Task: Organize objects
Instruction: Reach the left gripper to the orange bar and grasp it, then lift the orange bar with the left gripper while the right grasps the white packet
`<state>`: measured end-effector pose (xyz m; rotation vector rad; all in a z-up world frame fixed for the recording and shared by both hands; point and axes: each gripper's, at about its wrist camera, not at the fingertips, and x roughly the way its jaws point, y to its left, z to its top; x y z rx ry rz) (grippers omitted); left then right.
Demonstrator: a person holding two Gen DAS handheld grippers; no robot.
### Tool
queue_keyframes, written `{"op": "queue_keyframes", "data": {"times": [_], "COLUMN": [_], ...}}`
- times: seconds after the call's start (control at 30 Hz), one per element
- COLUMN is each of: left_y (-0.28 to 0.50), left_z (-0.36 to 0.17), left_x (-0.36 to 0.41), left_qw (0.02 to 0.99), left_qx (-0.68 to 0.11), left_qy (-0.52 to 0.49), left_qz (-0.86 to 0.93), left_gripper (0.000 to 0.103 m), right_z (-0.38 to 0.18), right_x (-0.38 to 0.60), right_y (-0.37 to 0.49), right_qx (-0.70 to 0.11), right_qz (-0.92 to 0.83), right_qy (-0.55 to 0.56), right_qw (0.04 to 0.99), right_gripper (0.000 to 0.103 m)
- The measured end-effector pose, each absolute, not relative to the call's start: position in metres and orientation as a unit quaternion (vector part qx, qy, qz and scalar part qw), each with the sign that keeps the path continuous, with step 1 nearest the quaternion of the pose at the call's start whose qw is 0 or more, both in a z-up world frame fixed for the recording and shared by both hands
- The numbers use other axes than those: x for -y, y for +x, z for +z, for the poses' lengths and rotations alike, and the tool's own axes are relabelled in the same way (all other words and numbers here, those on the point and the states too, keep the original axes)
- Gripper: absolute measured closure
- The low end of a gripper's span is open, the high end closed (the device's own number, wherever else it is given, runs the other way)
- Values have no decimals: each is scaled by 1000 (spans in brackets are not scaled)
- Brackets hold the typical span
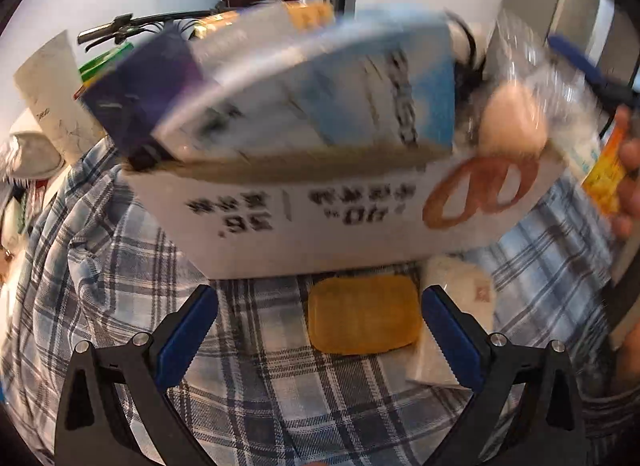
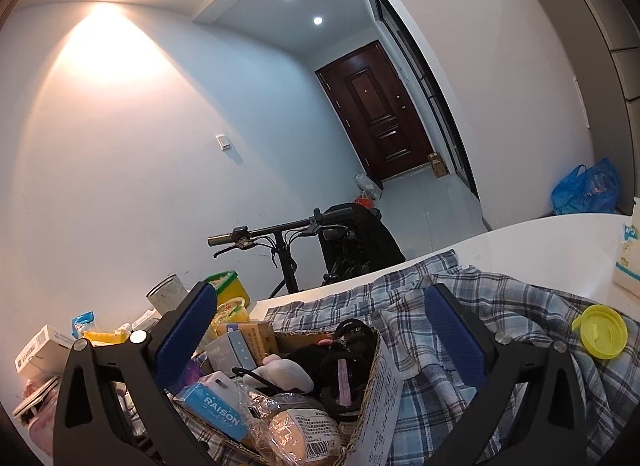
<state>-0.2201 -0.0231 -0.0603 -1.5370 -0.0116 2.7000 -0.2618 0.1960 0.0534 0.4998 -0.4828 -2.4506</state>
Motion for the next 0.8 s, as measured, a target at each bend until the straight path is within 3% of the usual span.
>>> {"op": "queue_keyframes", "data": {"times": [0.37, 0.43, 0.47, 0.57, 0.8], "left_y": [-217, -215, -215, -216, -210], "left_z": [-65, -65, -66, -70, -64], "left_x": [0, -5, -6, -6, -4], "left_qw": [14, 24, 28, 24, 24], "left_qx": [-57, -63, -65, -69, -67], "left_qy": [-493, -490, -491, -500, -485], "left_qz": [868, 869, 868, 863, 871], "left_gripper": [1, 14, 26, 38, 38], "right_z": [53, 52, 52, 50, 49], "right_x": [-185, -184, -184, -182, -183], "right_y": [-258, -258, -258, -258, -256], "right_qx": [160, 158, 158, 159, 159], "right_qz": [-921, -921, -921, -920, -920], "right_qy": [192, 192, 192, 196, 193], "right_qw": [298, 299, 300, 302, 300], "right_gripper": [0, 0, 0, 0, 0]}}
